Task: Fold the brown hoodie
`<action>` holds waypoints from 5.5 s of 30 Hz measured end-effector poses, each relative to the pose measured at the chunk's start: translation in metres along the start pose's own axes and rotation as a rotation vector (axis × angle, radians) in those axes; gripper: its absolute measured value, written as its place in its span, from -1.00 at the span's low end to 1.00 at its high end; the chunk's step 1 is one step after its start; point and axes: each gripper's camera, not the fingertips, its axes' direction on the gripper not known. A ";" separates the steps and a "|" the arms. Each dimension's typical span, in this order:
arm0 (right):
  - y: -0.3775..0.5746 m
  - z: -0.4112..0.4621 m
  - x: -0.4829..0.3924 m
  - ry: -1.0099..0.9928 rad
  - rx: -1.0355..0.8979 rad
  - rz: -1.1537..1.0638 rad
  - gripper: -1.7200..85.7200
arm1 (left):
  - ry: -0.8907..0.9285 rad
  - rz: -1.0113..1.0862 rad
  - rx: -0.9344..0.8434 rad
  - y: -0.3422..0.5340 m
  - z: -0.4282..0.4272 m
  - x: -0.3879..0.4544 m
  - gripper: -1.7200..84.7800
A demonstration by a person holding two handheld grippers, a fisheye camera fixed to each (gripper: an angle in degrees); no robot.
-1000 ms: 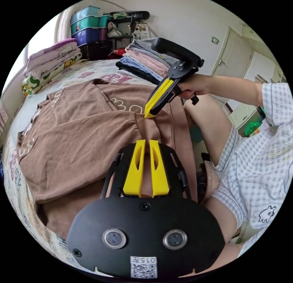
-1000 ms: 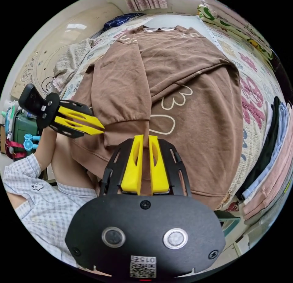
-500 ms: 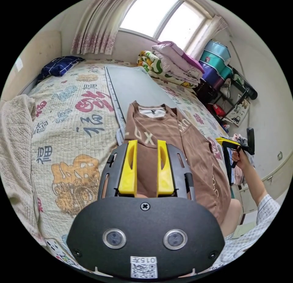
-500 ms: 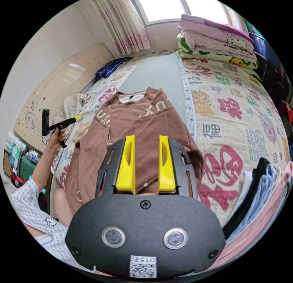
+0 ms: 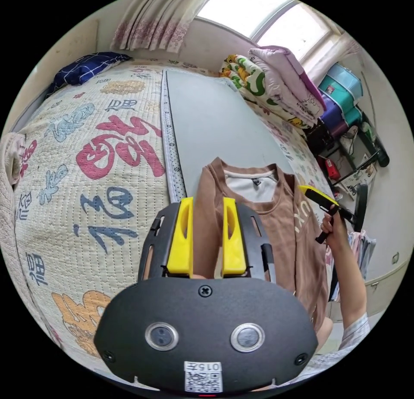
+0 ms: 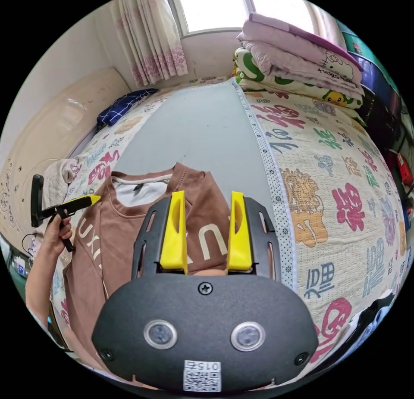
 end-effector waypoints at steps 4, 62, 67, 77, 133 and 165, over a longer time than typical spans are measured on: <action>0.000 0.032 -0.017 0.095 -0.121 -0.033 -0.85 | -0.005 0.017 -0.018 -0.006 0.003 0.000 -0.91; 0.200 -0.231 0.193 -0.299 0.051 0.574 -0.87 | 0.175 -0.449 0.126 0.339 -0.248 -0.117 -0.80; 0.186 -0.223 0.200 -0.219 0.120 0.527 -0.94 | 0.210 -0.399 0.121 0.332 -0.257 -0.136 -0.92; 0.197 -0.223 0.179 0.126 0.365 0.325 -0.92 | 0.157 -0.257 0.397 0.325 -0.319 -0.117 -0.92; 0.443 -0.311 0.295 -0.352 0.100 -0.301 -0.78 | -0.158 0.326 0.236 0.396 -0.208 0.187 -0.80; 0.507 -0.293 0.422 -0.188 0.023 0.013 -0.96 | -0.031 0.684 -0.209 0.268 0.137 0.656 -0.92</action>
